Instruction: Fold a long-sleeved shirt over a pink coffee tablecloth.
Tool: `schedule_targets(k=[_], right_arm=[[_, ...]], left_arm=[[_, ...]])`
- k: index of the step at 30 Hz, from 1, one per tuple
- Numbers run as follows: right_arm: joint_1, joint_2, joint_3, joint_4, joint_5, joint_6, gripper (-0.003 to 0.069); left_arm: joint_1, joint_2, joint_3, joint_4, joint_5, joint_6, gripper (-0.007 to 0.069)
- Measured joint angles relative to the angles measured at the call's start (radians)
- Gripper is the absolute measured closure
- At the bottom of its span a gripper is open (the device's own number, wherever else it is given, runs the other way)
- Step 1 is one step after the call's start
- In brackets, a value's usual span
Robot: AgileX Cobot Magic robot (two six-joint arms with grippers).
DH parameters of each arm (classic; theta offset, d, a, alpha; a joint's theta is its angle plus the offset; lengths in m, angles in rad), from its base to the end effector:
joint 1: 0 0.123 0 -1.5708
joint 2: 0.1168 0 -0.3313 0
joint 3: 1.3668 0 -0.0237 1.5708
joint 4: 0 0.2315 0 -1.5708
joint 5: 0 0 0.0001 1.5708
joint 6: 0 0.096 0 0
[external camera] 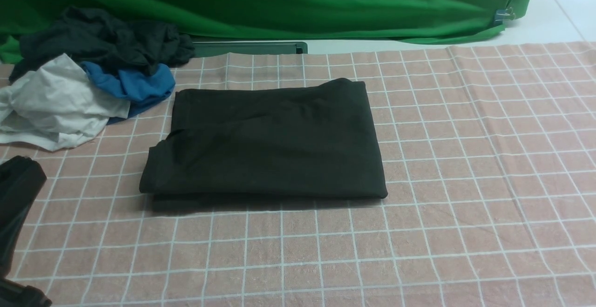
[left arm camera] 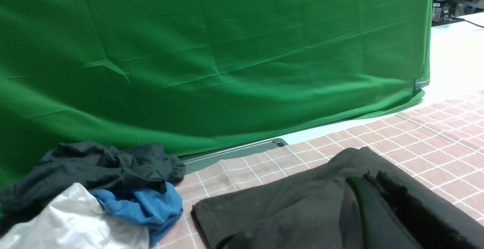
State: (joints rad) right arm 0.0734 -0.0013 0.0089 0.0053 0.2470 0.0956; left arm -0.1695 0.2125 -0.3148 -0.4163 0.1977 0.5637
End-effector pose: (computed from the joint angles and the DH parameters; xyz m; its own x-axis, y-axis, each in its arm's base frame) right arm -0.0056 -0.0003 0.1871 -0.1728 0.0881 -0.9810 -0.0575 0.9934 0.0994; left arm 0.0037 -0.0084 0.2977 0.0460 0.1479 -0.9879 0.2422 0.9578 0.1547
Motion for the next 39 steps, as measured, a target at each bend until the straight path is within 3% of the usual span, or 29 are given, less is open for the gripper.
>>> schedule_targets(k=[6,10,14,21,39], right_arm=[[0.000,0.000,0.000,0.000,0.000,0.000,0.0490],[0.000,0.000,0.000,0.000,0.000,0.000,0.0477],[0.000,0.000,0.000,-0.005,0.000,0.000,0.0470],[0.000,0.000,0.000,0.000,0.000,0.000,0.0461],[0.000,0.000,0.000,-0.005,0.000,0.000,0.0430]], left_arm=[[0.016,-0.026,0.132,0.077,-0.157,-0.039,0.0605],[0.095,-0.117,0.273,0.089,-0.172,-0.084,0.0605],[0.154,-0.198,0.318,0.105,-0.100,-0.126,0.0605],[0.166,-0.213,0.321,0.120,0.050,-0.151,0.0605],[0.171,-0.215,0.321,0.150,0.053,-0.192,0.0605]])
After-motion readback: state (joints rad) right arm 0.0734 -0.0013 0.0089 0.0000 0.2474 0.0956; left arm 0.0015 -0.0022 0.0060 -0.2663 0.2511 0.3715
